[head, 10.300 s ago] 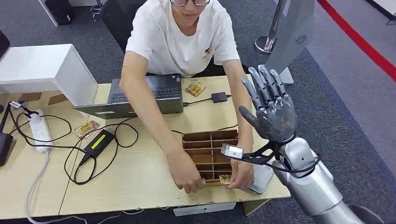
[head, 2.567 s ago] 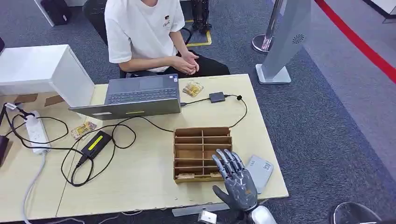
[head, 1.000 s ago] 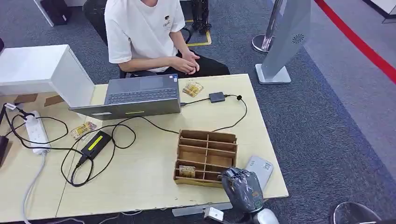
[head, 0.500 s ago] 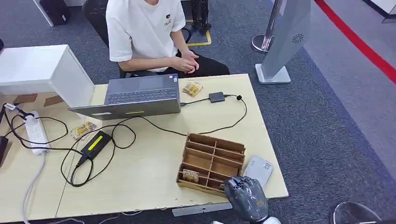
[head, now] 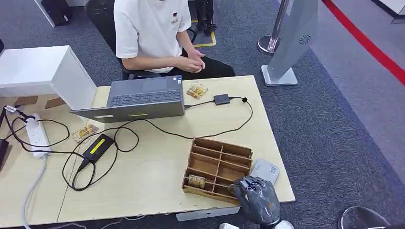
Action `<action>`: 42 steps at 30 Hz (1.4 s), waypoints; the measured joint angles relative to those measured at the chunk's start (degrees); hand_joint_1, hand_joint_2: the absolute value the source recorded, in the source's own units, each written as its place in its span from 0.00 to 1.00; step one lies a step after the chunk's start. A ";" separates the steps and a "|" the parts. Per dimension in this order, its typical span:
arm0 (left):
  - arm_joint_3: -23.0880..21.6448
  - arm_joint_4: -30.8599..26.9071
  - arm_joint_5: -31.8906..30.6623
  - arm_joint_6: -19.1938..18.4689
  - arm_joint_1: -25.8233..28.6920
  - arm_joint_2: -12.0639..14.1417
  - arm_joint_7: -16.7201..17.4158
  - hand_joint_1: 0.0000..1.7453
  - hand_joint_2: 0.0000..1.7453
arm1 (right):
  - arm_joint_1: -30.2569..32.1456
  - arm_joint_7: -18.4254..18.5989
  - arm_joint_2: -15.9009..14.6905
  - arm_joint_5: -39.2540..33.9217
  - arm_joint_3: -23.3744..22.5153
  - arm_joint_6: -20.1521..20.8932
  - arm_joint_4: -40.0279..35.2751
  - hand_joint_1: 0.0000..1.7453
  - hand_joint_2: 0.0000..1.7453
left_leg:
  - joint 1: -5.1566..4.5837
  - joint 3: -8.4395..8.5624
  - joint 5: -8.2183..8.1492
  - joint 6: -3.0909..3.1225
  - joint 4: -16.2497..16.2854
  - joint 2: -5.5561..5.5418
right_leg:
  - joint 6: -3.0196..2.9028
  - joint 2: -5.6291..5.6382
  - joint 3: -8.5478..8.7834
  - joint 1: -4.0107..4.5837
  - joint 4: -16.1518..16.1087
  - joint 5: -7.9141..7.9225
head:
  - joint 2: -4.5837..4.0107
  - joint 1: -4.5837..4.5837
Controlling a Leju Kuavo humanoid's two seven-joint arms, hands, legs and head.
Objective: Pass the card to the sensor for recognition and then transmit it.
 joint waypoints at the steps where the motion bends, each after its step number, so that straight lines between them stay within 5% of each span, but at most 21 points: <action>1: 0.00 0.00 -0.09 0.00 0.04 0.02 -0.29 0.00 1.00 | -0.28 0.31 -0.22 -0.31 0.15 -0.02 -0.29 0.96 1.00 | 0.00 0.00 0.00 0.00 0.00 0.00 | 0.00 0.00 0.00 0.00 0.00 0.00 | -0.02 -0.02; 12: 0.83 0.00 1.46 1.25 1.27 1.31 -9.36 0.00 1.00 | -7.42 8.51 -4.53 -7.50 8.18 1.23 -2.04 0.96 1.00 | 0.00 0.05 0.01 0.00 0.00 0.05 | -0.01 0.06 0.03 0.00 0.02 0.01 | -0.02 -0.02; 19: 1.36 0.00 1.42 1.20 1.33 1.38 -9.55 0.00 1.00 | -10.33 9.40 -5.97 -8.40 11.43 1.99 -2.74 0.96 1.00 | 0.01 0.02 0.03 0.01 0.00 -0.01 | -0.01 -0.01 0.03 0.00 0.03 0.01 | 0.00 0.00; 25: 1.38 0.00 0.70 1.25 1.32 1.44 -9.49 0.00 1.00 | -13.33 10.30 -9.09 -13.77 13.18 11.14 -5.97 0.96 1.00 | 0.00 0.00 0.03 0.02 0.00 0.00 | 0.00 -0.01 0.03 0.00 0.02 0.01 | -0.02 0.00; 29: 1.38 0.00 0.26 1.20 1.30 1.55 -9.49 0.00 1.00 | -16.58 10.47 -10.36 -14.78 13.44 12.92 -6.95 0.96 1.00 | 0.00 0.01 0.03 0.02 0.01 0.02 | -0.01 0.00 0.04 0.00 0.02 0.04 | -0.02 0.00; 42: 1.38 0.00 -2.03 -0.46 0.94 1.18 -10.65 0.00 1.00 | -38.75 16.76 -6.80 -7.77 14.67 7.28 3.44 0.96 1.00 | 0.06 0.05 0.13 -0.07 0.01 0.03 | -0.10 0.05 0.03 0.03 0.11 0.13 | -0.02 0.00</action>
